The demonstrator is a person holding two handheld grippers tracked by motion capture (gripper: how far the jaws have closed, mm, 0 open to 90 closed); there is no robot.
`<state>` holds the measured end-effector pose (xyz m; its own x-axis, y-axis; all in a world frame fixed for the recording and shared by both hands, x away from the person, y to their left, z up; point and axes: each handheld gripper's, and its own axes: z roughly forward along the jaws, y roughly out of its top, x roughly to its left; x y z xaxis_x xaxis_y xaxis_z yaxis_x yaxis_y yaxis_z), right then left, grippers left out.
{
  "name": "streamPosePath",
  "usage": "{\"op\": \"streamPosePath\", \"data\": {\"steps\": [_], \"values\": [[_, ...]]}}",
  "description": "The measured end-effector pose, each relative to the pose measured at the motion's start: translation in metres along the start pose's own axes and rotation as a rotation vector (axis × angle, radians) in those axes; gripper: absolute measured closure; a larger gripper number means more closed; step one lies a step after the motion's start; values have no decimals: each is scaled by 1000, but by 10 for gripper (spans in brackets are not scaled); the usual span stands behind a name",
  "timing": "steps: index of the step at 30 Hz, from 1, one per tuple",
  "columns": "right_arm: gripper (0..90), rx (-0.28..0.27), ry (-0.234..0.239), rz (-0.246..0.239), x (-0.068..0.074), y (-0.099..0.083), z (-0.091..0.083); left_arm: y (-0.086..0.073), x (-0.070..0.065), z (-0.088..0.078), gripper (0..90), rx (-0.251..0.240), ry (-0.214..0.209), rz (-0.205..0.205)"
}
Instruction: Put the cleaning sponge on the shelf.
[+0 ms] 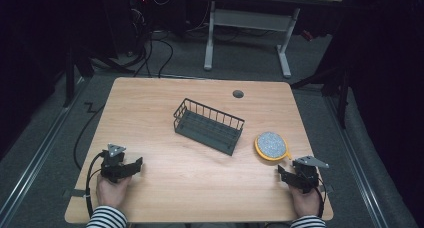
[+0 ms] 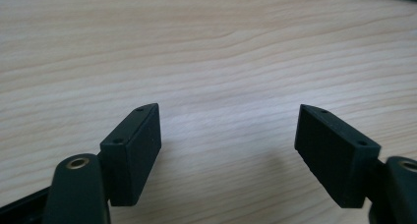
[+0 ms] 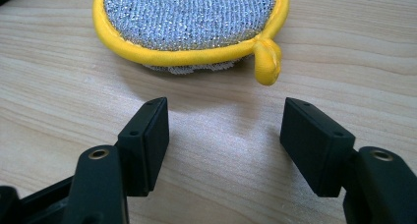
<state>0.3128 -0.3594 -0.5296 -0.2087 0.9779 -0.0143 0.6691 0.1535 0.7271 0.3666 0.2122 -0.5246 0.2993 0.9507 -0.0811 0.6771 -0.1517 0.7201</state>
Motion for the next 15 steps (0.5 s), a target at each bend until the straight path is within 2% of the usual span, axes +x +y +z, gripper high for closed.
{"op": "streamPosePath", "data": {"steps": [2, 3, 4, 5, 8, 15], "values": [[354, 0, 0, -1, 0, 0, 0, 3, -3, -1, 263, -1, -6, 7], [353, 1, 1, -1, 0, 0, 0, 8, -9, -2, 263, -5, -19, 23], [353, 1, 1, -1, 0, 0, 0, 8, -9, -2, 264, -5, -19, 23], [351, 1, 1, -2, 0, 0, 0, 14, -15, -2, 268, -14, -40, 19], [350, 1, 2, -2, 0, 0, 0, 22, -22, -2, 267, -8, -61, 37], [350, 1, 2, -2, 0, 0, 0, 38, -33, -6, 269, -17, -110, 46]]}}
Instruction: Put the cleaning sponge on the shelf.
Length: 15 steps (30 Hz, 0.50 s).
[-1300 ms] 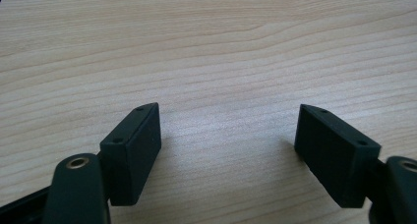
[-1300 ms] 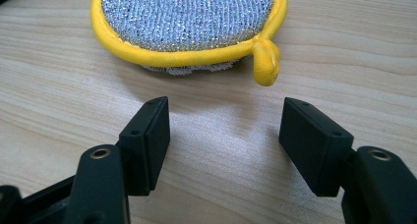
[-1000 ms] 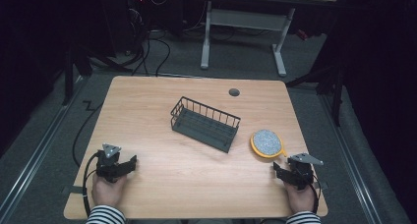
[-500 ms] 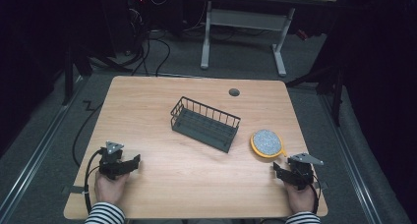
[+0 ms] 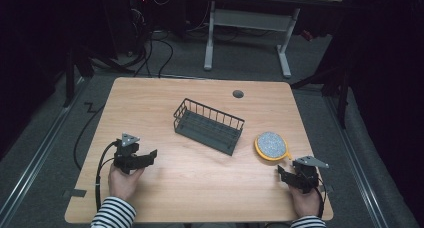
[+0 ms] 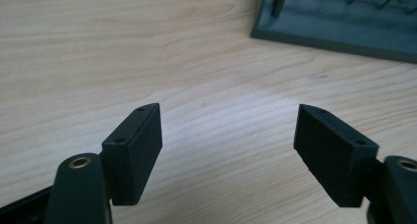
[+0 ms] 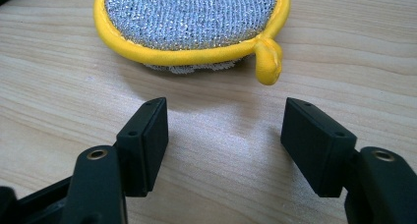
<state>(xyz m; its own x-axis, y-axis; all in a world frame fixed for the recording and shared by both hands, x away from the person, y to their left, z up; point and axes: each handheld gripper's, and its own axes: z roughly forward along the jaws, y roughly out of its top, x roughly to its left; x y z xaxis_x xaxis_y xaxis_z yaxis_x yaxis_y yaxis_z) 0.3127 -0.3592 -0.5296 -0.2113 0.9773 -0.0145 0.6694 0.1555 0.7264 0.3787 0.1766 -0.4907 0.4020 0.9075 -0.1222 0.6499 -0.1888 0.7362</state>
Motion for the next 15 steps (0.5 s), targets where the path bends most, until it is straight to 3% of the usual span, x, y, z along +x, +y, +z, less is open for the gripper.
{"op": "streamPosePath", "data": {"steps": [6, 8, 15], "values": [[346, 0, 3, 0, 0, 0, 0, 21, -8, -3, 277, -31, -37, 6], [347, 0, 3, 1, 0, 0, 0, 32, -13, -3, 277, -24, -25, 49], [343, -1, 6, 2, 0, 0, 0, 59, -22, -1, 300, -27, -57, 73]]}}
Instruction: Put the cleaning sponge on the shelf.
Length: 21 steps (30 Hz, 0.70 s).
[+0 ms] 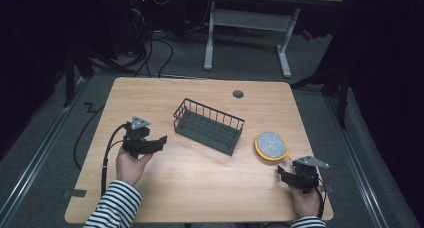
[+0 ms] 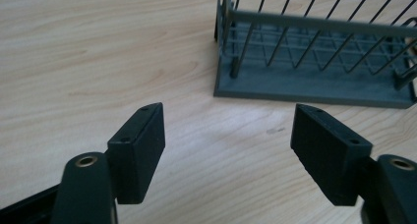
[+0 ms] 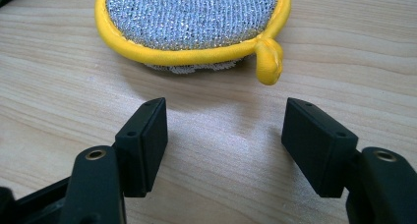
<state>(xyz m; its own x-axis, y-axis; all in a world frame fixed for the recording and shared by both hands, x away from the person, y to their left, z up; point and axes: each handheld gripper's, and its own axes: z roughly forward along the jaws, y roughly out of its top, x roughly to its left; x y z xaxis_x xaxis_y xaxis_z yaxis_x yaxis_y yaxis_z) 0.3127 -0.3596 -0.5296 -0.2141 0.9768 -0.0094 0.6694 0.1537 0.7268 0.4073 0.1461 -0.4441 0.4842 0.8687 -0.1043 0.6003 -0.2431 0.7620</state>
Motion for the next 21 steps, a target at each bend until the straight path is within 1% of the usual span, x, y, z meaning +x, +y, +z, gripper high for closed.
{"op": "streamPosePath", "data": {"steps": [1, 5, 8, 10, 11, 12, 13, 15, 18, 21], "values": [[343, -1, 1, -1, 0, 0, 0, 4, -1, 1, 304, 1, 0, 5], [341, 0, 2, 0, 0, 0, 0, 21, -2, 4, 326, -7, -13, -3], [340, 1, 0, -1, 0, 0, 0, 33, -3, 8, 334, 1, -20, -1], [340, 0, 3, 1, 0, 0, 0, 41, -3, 12, 337, 10, -16, 5], [339, -1, 4, 0, 0, 0, 0, 45, -2, 14, 341, 15, -20, 1], [339, -1, 5, 0, -1, 0, 0, 45, -2, 14, 342, 15, -20, 1], [339, 1, 5, 2, 0, 0, 0, 52, -2, 17, 342, 20, -22, -9], [337, 0, 7, 4, -1, 0, 0, 58, -2, 21, 349, 22, -27, -19], [337, 1, 6, 2, -1, 0, 0, 67, -4, 29, 355, 43, -25, -6], [337, 0, 7, 4, -1, 0, 0, 72, -4, 35, 363, 58, -22, 3]]}}
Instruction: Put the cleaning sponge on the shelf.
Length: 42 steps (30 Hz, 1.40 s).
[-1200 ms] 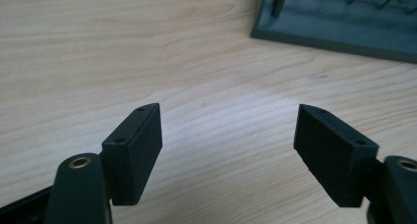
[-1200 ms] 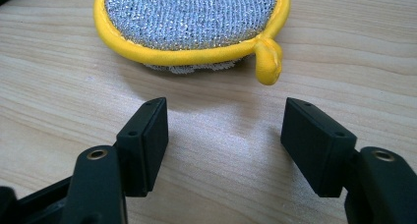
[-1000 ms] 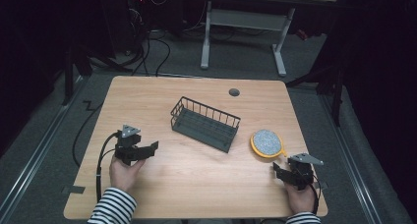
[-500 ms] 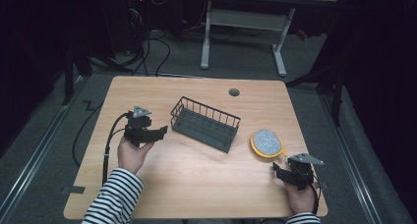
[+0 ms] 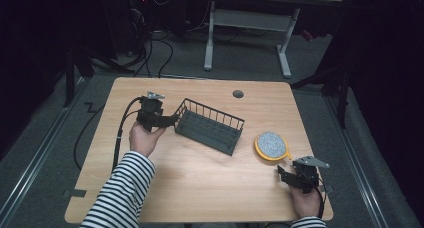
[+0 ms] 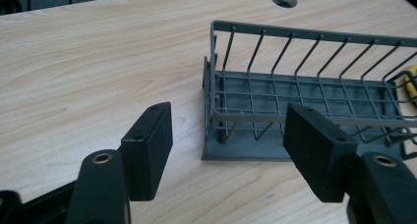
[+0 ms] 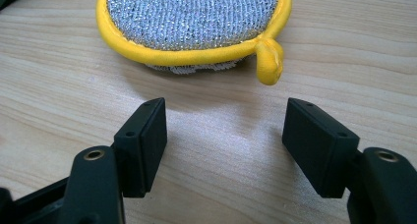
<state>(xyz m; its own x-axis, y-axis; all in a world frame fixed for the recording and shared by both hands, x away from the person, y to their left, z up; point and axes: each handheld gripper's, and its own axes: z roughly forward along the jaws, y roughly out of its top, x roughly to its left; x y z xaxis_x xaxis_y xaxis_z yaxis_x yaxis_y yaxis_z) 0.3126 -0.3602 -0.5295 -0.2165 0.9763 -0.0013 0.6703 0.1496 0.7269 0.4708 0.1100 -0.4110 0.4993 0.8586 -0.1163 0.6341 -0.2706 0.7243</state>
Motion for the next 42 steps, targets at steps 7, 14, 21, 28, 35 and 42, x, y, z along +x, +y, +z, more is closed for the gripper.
{"op": "streamPosePath", "data": {"steps": [7, 14, 21, 28, 35, 42], "values": [[336, 1, -3, -6, 0, 0, 0, 16, 3, 22, 430, 35, 14, -14], [336, -1, -1, -4, 0, 0, 0, 20, 4, 34, 478, 72, 50, -3], [335, -1, 3, 0, 0, 0, 0, 19, 5, 47, 548, 107, 47, -6], [335, -1, 3, 1, 0, 0, 0, 18, 6, 55, 607, 123, 32, -18], [335, -1, 1, -2, 0, 0, 0, 17, 4, 55, 702, 128, 1, 8], [335, -1, 0, -4, 0, 0, 0, 15, 2, 55, 757, 135, -8, 38]]}}
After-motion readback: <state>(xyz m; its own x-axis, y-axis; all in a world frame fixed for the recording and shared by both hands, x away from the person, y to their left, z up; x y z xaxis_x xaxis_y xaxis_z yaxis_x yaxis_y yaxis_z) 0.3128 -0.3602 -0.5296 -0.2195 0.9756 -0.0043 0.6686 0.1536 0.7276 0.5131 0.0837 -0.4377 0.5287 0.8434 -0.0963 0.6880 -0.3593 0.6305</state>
